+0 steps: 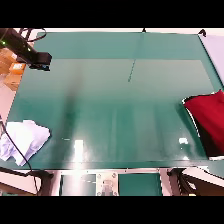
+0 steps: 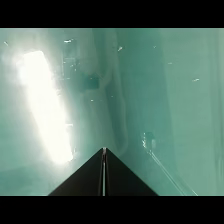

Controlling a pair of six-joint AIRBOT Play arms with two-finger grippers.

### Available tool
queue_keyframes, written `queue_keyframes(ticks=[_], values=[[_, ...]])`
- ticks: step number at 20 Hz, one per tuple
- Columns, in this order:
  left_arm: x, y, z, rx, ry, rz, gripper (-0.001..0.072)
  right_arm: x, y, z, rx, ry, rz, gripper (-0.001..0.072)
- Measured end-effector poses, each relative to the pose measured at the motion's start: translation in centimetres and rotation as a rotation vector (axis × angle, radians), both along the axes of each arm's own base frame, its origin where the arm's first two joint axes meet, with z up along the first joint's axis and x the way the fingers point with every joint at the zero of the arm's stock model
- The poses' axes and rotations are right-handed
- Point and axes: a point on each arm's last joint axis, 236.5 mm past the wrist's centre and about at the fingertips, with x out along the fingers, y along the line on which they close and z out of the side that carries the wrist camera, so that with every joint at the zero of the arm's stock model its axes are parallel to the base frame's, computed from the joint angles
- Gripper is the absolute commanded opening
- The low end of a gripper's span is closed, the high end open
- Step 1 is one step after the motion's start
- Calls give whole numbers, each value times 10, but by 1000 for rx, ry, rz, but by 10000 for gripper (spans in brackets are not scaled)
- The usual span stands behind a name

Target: Fold the shirts.

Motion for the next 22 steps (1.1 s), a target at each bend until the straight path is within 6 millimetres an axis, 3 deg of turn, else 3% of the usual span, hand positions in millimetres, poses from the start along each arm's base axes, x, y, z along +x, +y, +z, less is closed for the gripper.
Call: queue_keyframes(ticks=[3,4,5,6,8,11,13,16,19,22], values=[[0,0,0,2,-2,-8,21,-10,3,-7,19,52,-34,552],[1,0,0,2,-5,-8,21,-8,2,-4,14,46,-51,503],[2,0,1,2,-10,-9,21,1,0,2,7,6,-62,245],[2,0,1,2,-12,-9,21,17,-1,10,4,-58,-58,86],[2,-1,1,0,-12,-9,20,69,0,31,-17,-248,-3,21],[-5,-7,0,-31,24,1,20,147,25,64,-54,-482,180,20],[-12,-18,0,-62,51,-3,20,187,57,77,-64,-579,325,20],[-34,-45,-2,-95,89,-32,20,216,124,71,-39,-639,533,20],[-72,-69,-17,-113,131,-48,20,212,203,40,26,-640,722,20],[-131,-82,-47,-121,195,-37,20,185,276,2,102,-617,889,21]])
